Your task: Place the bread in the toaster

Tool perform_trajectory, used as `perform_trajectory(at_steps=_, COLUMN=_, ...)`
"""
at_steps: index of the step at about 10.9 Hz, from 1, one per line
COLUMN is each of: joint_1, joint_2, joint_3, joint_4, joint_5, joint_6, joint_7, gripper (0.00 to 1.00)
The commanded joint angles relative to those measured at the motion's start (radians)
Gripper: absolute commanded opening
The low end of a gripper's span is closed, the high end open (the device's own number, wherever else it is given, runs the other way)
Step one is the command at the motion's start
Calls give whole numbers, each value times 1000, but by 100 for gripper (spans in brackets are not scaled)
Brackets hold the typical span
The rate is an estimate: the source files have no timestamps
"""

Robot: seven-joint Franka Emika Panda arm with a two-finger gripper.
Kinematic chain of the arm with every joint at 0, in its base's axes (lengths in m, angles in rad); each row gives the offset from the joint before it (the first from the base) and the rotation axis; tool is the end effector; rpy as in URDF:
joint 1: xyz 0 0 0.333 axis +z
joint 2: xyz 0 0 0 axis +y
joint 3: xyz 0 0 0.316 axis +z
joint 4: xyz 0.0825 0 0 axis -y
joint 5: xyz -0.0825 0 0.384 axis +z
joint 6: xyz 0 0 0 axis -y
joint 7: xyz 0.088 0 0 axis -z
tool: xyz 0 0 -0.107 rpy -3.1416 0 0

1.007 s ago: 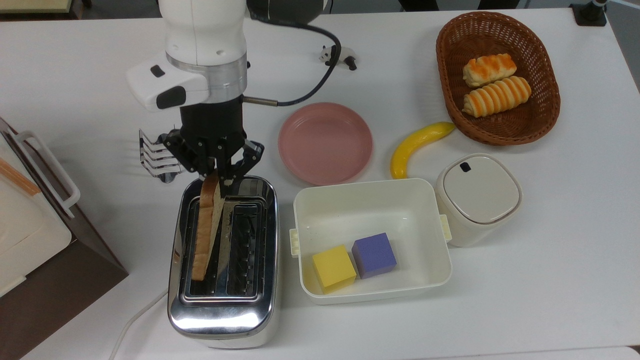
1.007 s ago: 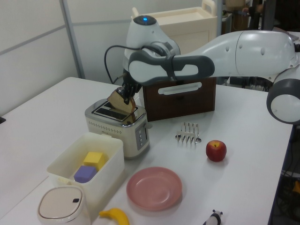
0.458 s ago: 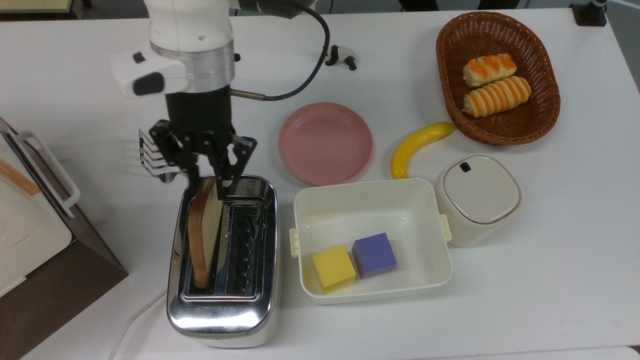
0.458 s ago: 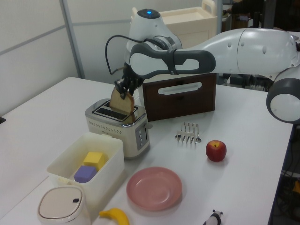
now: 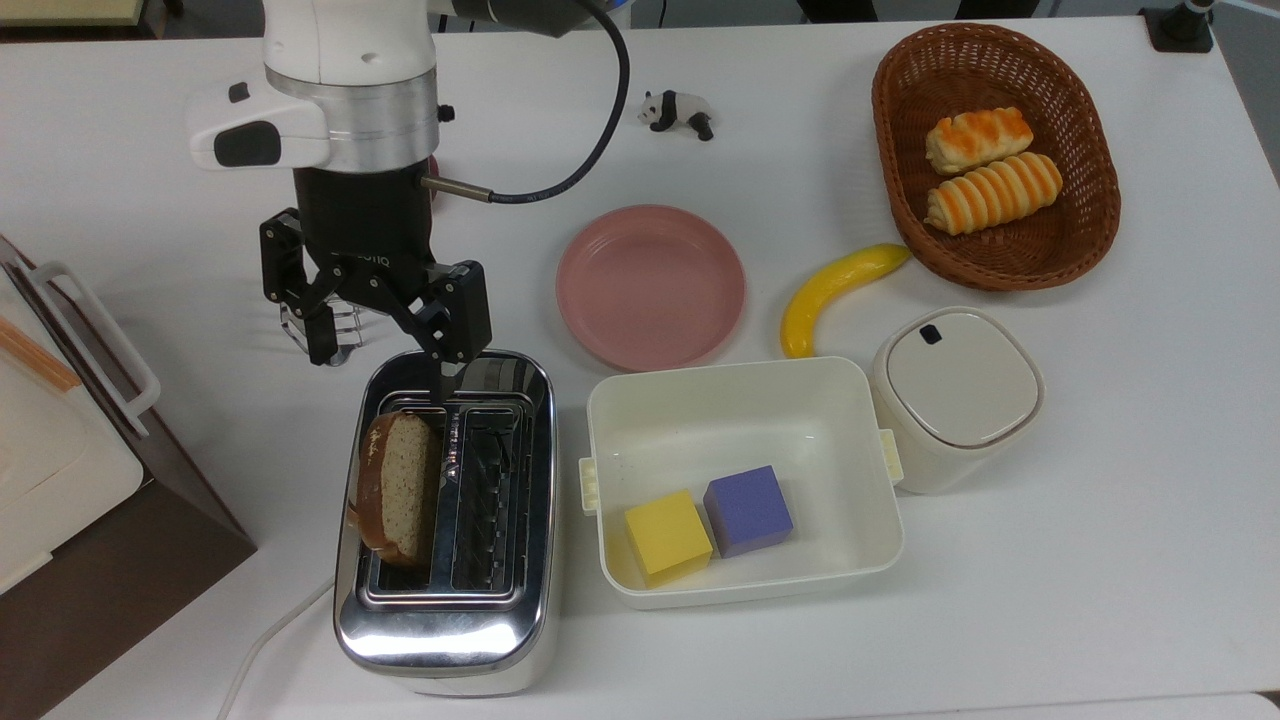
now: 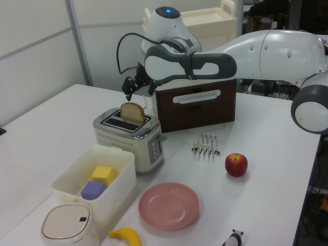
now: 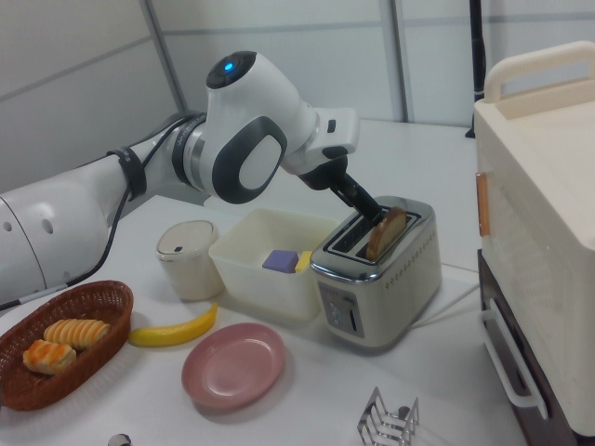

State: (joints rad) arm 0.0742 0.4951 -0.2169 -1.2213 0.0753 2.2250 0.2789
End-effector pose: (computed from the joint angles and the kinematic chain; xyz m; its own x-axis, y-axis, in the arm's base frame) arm 0.7393 -0.0620 0.5532 0.7946 -0.3659 0.4844 -0.3598 -0.9266 -0.1098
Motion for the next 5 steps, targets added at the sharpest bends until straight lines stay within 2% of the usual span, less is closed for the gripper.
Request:
perform_trajectory(at_steps=1, joint_1=15, joint_2=-70, joint_3=-7, joint_4=-26, joint_5=15, joint_6=-158, joint_7=-38, gripper=100)
perform_trajectory(at_steps=3, joint_1=28, joint_2=-168, joint_3=7, joint_4=-78, joint_5=5, joint_6=-377, joint_7=-63, gripper=100)
perform_trajectory(at_steps=5, joint_1=59, joint_2=-269, joint_3=42, joint_4=-174, joint_5=-78, joint_6=-516, joint_7=-64, gripper=100)
